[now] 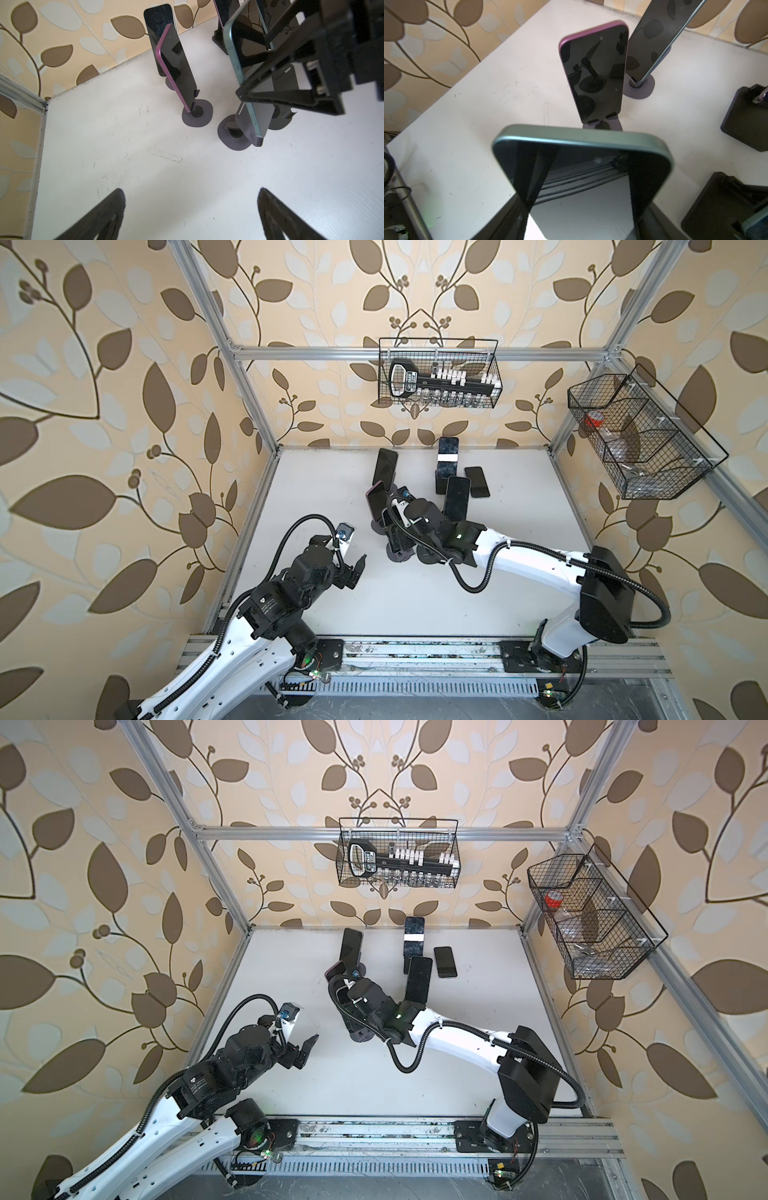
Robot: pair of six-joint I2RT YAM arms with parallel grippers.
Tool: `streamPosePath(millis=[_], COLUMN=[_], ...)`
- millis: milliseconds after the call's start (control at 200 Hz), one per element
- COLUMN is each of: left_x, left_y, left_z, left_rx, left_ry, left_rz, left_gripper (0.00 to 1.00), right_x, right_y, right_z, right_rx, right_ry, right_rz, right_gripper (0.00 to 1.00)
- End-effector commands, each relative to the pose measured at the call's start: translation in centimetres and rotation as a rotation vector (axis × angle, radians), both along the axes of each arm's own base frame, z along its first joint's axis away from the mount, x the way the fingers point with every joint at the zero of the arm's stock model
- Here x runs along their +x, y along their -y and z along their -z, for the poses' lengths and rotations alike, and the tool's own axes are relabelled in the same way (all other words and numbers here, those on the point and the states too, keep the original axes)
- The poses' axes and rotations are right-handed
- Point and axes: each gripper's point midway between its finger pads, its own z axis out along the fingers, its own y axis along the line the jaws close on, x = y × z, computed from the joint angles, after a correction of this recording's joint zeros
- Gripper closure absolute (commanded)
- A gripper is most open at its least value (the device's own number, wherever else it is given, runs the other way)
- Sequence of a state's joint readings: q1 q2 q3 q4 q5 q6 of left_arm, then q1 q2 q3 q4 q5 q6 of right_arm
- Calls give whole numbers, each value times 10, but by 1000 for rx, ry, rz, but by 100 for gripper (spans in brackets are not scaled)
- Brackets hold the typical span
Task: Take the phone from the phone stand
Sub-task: 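Lift the green-edged phone off its stand with the right gripper while the left reaches forward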
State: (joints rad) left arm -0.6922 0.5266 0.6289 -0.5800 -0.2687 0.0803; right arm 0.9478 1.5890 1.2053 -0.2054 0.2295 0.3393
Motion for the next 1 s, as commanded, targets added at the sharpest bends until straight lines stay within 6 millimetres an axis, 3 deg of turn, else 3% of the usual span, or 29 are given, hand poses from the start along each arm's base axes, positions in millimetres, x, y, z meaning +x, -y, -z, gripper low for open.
streamPosePath(millis=[0,345,630,865,995], left_x=[4,-4,-6,-14,-16], left_y=[0,30,66,94,100], left_z=[-7,-2,-46,-78,-89], left_rx=[-32,-206,-284,-333,-336], left_ry=[15,-102,-68,-53,-41], left_rz=[-18,51,229,396,442], left_gripper=[1,1,1,1,1], right_x=[-6,-19,-13,-5,-2], right_y=[0,39,83,99,103], right_z=[-32,-87,-120,-131,-126], right_rx=[69,113,114,103,99], right_ry=[18,35,83,97,86], right_rz=[-18,-22,16,42,57], right_gripper=[30,32,34,36,37])
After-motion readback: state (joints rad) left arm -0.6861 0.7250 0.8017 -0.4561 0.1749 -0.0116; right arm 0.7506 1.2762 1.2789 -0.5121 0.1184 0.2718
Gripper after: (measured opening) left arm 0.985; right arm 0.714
